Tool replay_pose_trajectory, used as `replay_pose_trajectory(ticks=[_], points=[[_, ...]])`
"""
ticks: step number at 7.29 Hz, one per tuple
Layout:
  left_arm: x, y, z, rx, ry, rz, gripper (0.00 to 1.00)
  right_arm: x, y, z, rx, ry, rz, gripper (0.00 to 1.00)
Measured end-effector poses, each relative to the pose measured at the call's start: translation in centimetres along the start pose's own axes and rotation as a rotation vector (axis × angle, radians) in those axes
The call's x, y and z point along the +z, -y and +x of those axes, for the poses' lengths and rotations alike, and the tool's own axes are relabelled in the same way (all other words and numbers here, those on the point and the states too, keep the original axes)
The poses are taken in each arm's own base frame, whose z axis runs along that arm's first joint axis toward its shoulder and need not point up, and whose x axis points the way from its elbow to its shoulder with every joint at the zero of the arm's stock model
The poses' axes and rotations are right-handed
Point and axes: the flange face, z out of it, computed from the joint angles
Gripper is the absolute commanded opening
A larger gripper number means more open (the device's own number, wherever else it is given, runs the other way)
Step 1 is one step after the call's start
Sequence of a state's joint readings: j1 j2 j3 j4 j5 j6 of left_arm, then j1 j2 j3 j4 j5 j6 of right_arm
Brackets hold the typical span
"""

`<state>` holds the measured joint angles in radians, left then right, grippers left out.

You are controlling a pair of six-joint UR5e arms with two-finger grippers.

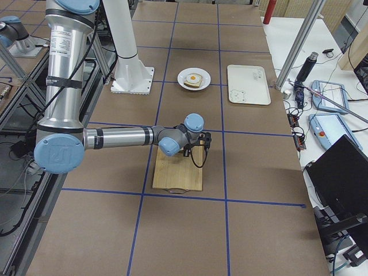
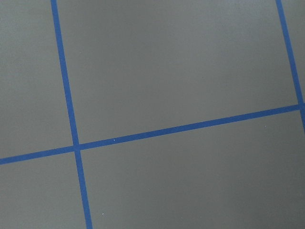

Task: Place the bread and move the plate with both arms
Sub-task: 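Lift the bread with the right gripper and carry it over the plate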

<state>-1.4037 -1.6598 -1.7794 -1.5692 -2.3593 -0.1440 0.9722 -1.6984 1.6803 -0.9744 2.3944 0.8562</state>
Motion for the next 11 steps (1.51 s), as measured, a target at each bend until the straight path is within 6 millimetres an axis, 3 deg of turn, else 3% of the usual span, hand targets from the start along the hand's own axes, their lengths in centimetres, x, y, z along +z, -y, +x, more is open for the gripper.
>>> replay_pose_trajectory(ticks=[3, 5, 8, 9, 11], points=[[-0.1, 0.0, 0.0, 0.0, 0.0, 0.001, 0.98, -1.6, 1.0, -2.1, -0.014, 0.064, -0.008, 0.0], [-0.1, 0.0, 0.0, 0.001, 0.0, 0.002, 0.98, -3.3, 2.6, -5.2, -0.025, 0.142, -0.023, 0.0], [-0.1, -0.1, 0.0, 0.0, -0.001, 0.001, 0.98, -6.5, 6.2, -13.9, 0.017, 0.252, -0.033, 0.0], [0.0, -0.2, -0.1, -0.001, -0.001, 0.0, 0.98, -7.3, 7.6, -17.5, 0.029, 0.279, -0.037, 0.0], [0.0, -0.5, -0.2, -0.003, -0.001, -0.002, 0.98, -6.6, 9.2, -26.6, 0.049, 0.317, -0.08, 0.0]])
